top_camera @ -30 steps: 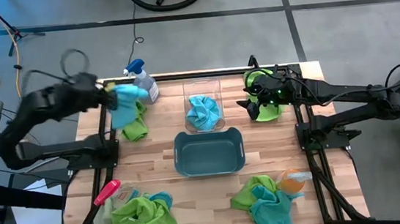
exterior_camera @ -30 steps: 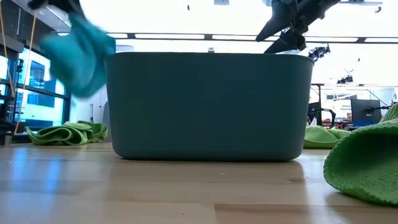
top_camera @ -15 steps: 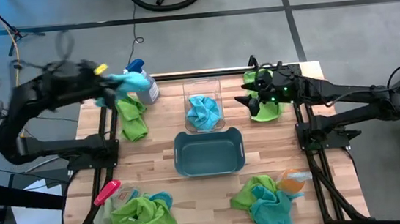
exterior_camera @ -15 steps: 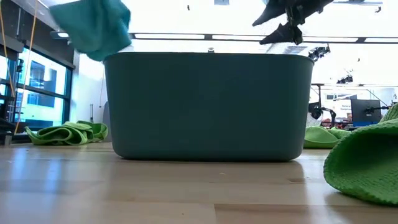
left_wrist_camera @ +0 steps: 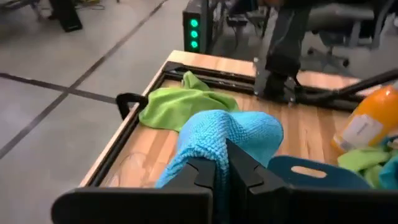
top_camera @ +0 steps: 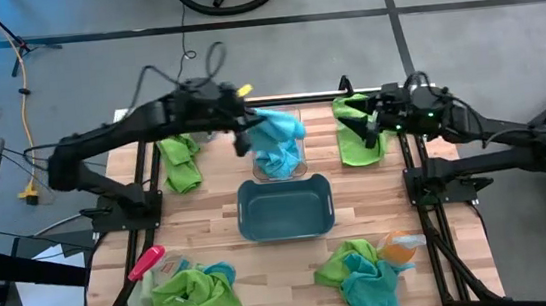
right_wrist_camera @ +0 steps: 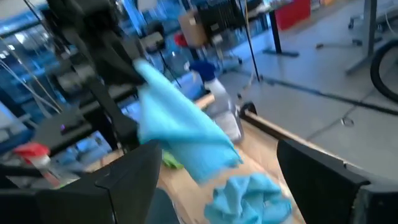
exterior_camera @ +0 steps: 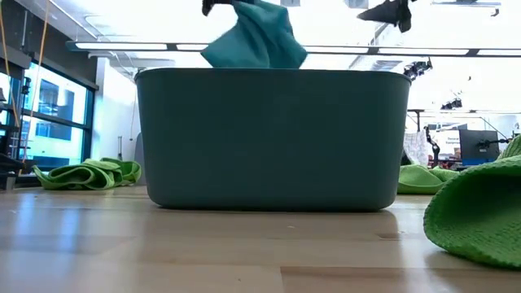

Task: Sort microfiber towel by color & place in baskets
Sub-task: Put the blue microfiber towel into the transparent bin

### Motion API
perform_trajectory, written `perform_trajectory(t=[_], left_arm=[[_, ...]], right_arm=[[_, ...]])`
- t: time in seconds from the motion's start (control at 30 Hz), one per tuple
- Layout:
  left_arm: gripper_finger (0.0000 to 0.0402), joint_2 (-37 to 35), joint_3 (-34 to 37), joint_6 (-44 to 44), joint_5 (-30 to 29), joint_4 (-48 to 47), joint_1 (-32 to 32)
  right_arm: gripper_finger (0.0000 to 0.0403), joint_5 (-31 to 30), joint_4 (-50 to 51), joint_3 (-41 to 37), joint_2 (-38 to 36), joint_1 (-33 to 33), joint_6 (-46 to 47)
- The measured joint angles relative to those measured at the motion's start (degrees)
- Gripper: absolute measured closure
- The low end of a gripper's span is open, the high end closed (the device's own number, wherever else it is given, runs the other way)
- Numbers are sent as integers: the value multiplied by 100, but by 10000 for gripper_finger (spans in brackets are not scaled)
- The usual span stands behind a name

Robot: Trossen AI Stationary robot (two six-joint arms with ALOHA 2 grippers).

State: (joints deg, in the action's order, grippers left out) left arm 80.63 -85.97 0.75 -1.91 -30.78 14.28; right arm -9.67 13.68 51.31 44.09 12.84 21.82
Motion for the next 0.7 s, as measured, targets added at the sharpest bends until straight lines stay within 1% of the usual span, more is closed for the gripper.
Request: perform_trajectory(t=[0.13,0.3,0.37,0.53,0.63,0.7], left_arm=[[401,567,-491,416,-28,-351,26],[401,1217,-1010,921,-78,-795,35],[401,1471,-1204,1179,-295,-1103,35],[401,2021,-1498,1628,-1084,-1983,30],[401,2288,-1650,1780,-1269,-2412,37],[401,2450,-1687,1843,-1289,-2471,37]], right_arm=[[87,0,-77,0,-143,0,-11],[87,-1,-68,0,-139,0,-24],[87,-1,-60,0,-128,0,8],[87,-1,-64,0,-132,-2,20],[87,0,-64,0,-132,-2,21],[87,-2,-64,0,-130,-2,20]])
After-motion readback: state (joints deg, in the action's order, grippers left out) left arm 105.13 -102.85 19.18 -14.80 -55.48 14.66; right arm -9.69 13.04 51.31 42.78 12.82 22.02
